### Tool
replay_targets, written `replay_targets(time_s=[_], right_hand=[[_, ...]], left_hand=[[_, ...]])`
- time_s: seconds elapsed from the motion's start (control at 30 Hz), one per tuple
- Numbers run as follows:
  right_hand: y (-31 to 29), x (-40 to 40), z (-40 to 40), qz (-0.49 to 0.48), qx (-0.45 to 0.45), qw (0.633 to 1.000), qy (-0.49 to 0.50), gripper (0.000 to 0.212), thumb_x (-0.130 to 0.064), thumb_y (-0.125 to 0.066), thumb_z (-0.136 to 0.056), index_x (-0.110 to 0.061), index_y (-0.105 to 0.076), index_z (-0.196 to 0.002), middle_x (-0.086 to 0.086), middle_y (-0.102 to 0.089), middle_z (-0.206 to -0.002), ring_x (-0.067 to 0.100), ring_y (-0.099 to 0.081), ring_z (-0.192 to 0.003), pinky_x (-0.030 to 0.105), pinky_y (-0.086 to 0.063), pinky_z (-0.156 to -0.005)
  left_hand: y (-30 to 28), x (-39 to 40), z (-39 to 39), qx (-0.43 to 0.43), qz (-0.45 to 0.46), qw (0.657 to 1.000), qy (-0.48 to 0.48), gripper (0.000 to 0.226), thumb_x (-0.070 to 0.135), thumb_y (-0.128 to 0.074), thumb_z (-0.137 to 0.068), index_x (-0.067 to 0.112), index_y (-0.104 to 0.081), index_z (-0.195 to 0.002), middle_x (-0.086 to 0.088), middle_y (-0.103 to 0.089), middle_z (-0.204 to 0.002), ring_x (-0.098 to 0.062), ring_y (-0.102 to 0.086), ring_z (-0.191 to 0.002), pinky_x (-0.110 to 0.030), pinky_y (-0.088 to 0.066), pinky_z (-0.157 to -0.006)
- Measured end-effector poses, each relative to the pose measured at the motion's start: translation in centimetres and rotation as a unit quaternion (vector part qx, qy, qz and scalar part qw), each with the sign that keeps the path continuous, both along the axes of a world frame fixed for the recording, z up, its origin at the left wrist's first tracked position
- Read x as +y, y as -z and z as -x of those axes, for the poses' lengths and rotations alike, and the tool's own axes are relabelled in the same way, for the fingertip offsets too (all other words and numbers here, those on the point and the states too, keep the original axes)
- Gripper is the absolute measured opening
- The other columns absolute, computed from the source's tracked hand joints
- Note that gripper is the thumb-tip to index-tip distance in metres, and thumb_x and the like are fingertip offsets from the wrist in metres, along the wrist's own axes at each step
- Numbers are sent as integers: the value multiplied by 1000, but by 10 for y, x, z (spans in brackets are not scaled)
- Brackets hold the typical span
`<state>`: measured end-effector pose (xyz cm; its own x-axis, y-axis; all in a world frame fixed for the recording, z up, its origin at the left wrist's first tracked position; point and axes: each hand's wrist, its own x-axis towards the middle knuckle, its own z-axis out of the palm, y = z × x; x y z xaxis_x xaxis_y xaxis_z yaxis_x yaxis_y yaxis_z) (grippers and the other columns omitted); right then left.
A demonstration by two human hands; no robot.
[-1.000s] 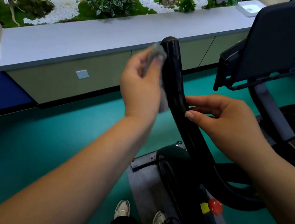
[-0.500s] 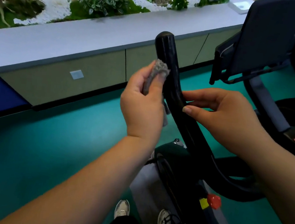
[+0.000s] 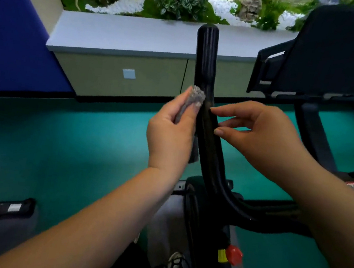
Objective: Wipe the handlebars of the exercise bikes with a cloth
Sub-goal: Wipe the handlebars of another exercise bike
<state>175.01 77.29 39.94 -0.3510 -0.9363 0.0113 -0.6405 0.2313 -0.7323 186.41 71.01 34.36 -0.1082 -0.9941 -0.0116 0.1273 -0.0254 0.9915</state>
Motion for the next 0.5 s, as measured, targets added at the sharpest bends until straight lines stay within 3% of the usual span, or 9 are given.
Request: replay_targets(time_s=[0.17,0.27,0.4,0.5], right_hand=[[-4,14,4,-12,4,999,-39,33,-13,-74,-81,-37,-69,-103,-22,-66,-90,-12,-63,-81,-1,-42,-69],[-3,19,3,-7,8,999,-40,32,-14,-74,-81,-39,-69,-99,-20,-67,-94,-11,-63,-79,5,-47,-72],[0,23,0,-6,15,999,-29,30,-16,-75,-80,-39,-70,-99,-18,-69,-96,-7,-64,-78,12,-48,-77],[1,25,-3,-3,7,1000,-7,30,-16,-74,-80,-38,-70,-100,-16,-70,-95,-4,-65,-78,13,-49,-77]], left_hand=[[7,71,-21,-20,-5,1000,3,32,9,-63,-89,23,-65,-118,18,-67,-109,7,-61,-104,-14,-45,-95],[3,44,-13,-26,-11,1000,-9,28,12,-63,-89,20,-69,-115,12,-70,-108,1,-64,-103,-24,-48,-97],[-2,5,-2,-51,3,999,-9,29,16,-61,-91,18,-67,-120,15,-67,-108,5,-62,-101,-16,-46,-94],[2,31,-11,-48,-2,999,6,31,16,-61,-91,20,-65,-122,15,-66,-114,8,-60,-106,-14,-44,-95]])
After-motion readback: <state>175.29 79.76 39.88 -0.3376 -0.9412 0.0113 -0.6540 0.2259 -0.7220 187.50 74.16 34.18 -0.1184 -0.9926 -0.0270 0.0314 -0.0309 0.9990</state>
